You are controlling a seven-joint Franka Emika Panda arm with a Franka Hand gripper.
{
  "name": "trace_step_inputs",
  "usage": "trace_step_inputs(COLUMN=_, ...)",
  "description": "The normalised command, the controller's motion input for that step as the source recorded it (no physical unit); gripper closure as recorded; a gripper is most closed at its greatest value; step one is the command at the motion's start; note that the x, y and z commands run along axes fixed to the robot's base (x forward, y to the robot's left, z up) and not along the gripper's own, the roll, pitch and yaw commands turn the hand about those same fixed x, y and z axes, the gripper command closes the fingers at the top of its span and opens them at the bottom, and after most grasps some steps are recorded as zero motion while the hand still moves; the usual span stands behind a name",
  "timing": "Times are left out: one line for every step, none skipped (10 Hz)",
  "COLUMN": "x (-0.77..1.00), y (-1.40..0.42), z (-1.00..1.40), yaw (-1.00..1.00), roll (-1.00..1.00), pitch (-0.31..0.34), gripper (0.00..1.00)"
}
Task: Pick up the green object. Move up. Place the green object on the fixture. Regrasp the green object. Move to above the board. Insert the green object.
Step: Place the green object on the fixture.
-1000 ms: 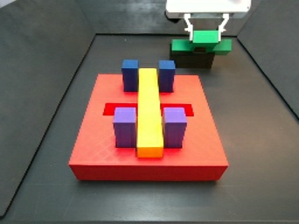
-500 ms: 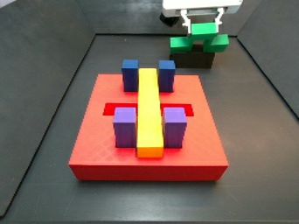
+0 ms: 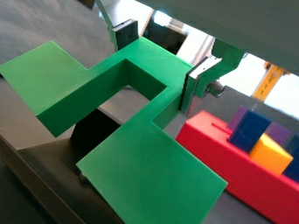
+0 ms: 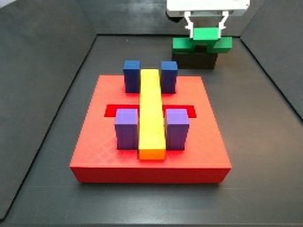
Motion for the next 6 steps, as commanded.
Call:
trace_step_inputs(x=-0.01, y=-0.03, z=-0.1, yaw=-0.07, roll=0.2, pitch=0.0, gripper=1.0)
trace_step_inputs(x=0.0, y=0.0, z=-0.14, yaw=-0.02, roll=0.14, pitch=0.0, gripper=1.0)
trace_step_inputs(x=-0.02, y=0.0, z=-0.19, yaw=0.0, roll=0.1, pitch=0.0, gripper=1.0)
trace_step_inputs(x=-0.13, y=0.0, z=-0.23, yaw=0.0, roll=0.1, pitch=0.0, gripper=1.0)
trace_step_inputs(x=-0.22, y=0.02, z=-0.16, yaw=0.0, roll=0.04, pitch=0.0, gripper=1.0)
trace_step_inputs(x=-0.14, y=0.05, z=-0.11, yaw=0.06, roll=0.0, pitch=0.0, gripper=1.0)
